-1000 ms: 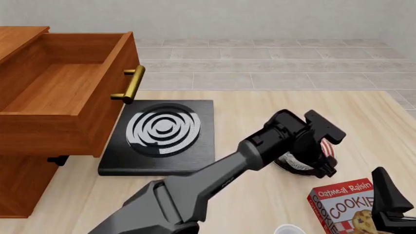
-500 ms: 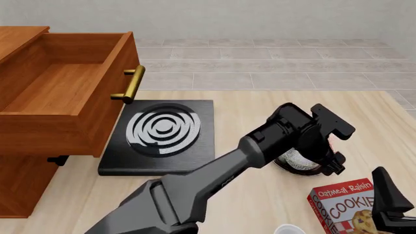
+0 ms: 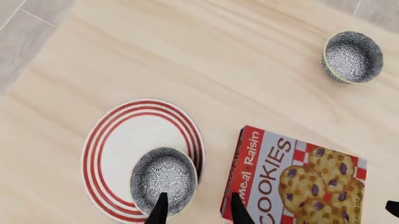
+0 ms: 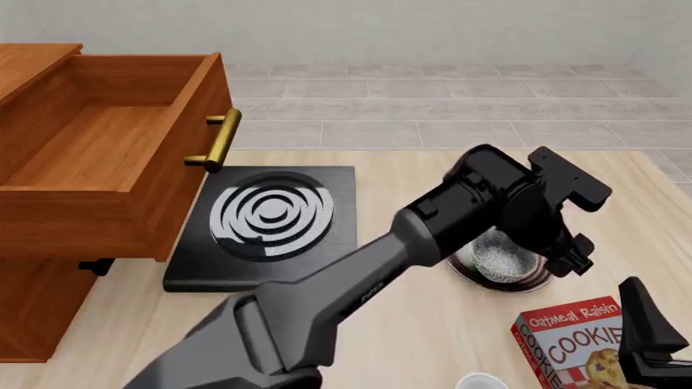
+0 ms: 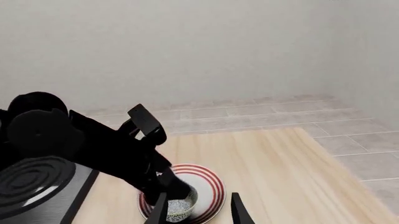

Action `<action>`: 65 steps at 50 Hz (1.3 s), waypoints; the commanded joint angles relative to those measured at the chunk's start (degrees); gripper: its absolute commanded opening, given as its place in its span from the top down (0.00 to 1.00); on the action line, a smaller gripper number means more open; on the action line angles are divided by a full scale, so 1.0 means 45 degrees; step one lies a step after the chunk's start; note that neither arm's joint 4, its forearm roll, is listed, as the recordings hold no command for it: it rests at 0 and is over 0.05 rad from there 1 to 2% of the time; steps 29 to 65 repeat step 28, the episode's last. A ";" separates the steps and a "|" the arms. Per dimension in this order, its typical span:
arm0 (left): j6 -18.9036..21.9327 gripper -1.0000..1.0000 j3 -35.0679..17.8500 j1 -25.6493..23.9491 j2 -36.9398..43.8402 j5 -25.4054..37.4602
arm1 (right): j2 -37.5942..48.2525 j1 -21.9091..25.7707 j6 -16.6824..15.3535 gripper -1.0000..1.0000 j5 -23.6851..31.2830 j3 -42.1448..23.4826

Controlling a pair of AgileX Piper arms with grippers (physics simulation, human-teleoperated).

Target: Pick the akita bowl in the top layer of the wooden cabinet and place it on the plate.

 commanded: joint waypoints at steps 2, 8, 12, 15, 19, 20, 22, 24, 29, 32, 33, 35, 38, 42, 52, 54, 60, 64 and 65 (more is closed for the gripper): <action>0.0047 0.00 0.0009 0.0105 -0.0383 0.0112 | 0.0000 0.0011 -0.0051 0.00 -0.0003 -0.0021; -0.0164 0.00 0.0007 0.0161 -0.0537 0.0073 | 0.0000 0.0001 -0.0044 0.00 -0.0001 -0.0033; -0.0261 0.00 0.0006 0.0187 -0.0635 0.0054 | 0.0000 0.0001 -0.0041 0.00 0.0003 -0.0037; -0.0326 0.00 0.0011 0.0190 -0.0702 0.0041 | 0.0000 0.0012 -0.0051 0.00 -0.0003 -0.0022; -0.0320 0.00 0.0015 0.0196 -0.0778 0.0053 | 0.0000 0.0015 -0.0056 0.00 -0.0010 -0.0010; -0.0334 0.00 0.0016 0.0209 -0.0781 0.0055 | 0.0000 0.0020 -0.0061 0.00 -0.0011 -0.0010; -0.0299 0.00 0.0015 0.0237 -0.0782 0.0050 | 0.0000 0.0028 -0.0068 0.00 -0.0014 -0.0021; -0.0332 0.00 0.0015 0.0237 -0.0807 0.0048 | 0.0000 0.0031 -0.0072 0.00 -0.0022 -0.0013; -0.0414 0.00 0.0017 0.0230 -0.0915 0.0039 | -0.0001 0.0021 -0.0060 0.00 -0.0038 0.0005; -0.0414 0.00 0.0017 0.0230 -0.0915 0.0039 | -0.0001 0.0021 -0.0060 0.00 -0.0038 0.0005; -0.0414 0.00 0.0017 0.0230 -0.0915 0.0039 | -0.0001 0.0021 -0.0060 0.00 -0.0038 0.0005; -0.0414 0.00 0.0017 0.0230 -0.0915 0.0039 | -0.0001 0.0021 -0.0060 0.00 -0.0038 0.0005; -0.0414 0.00 0.0017 0.0230 -0.0915 0.0039 | -0.0001 0.0021 -0.0060 0.00 -0.0038 0.0005; -0.0414 0.00 0.0017 0.0230 -0.0915 0.0039 | -0.0001 0.0021 -0.0060 0.00 -0.0038 0.0005; -0.0414 0.00 0.0017 0.0230 -0.0915 0.0039 | -0.0001 0.0021 -0.0060 0.00 -0.0038 0.0005; -0.0414 0.00 0.0017 0.0230 -0.0915 0.0039 | -0.0001 0.0021 -0.0060 0.00 -0.0038 0.0005; -0.0414 0.00 0.0017 0.0230 -0.0915 0.0039 | -0.0001 0.0021 -0.0060 0.00 -0.0038 0.0005; -0.0414 0.00 0.0017 0.0230 -0.0915 0.0039 | -0.0001 0.0021 -0.0060 0.00 -0.0038 0.0005; -0.0414 0.00 0.0017 0.0230 -0.0915 0.0039 | -0.0001 0.0021 -0.0060 0.00 -0.0038 0.0005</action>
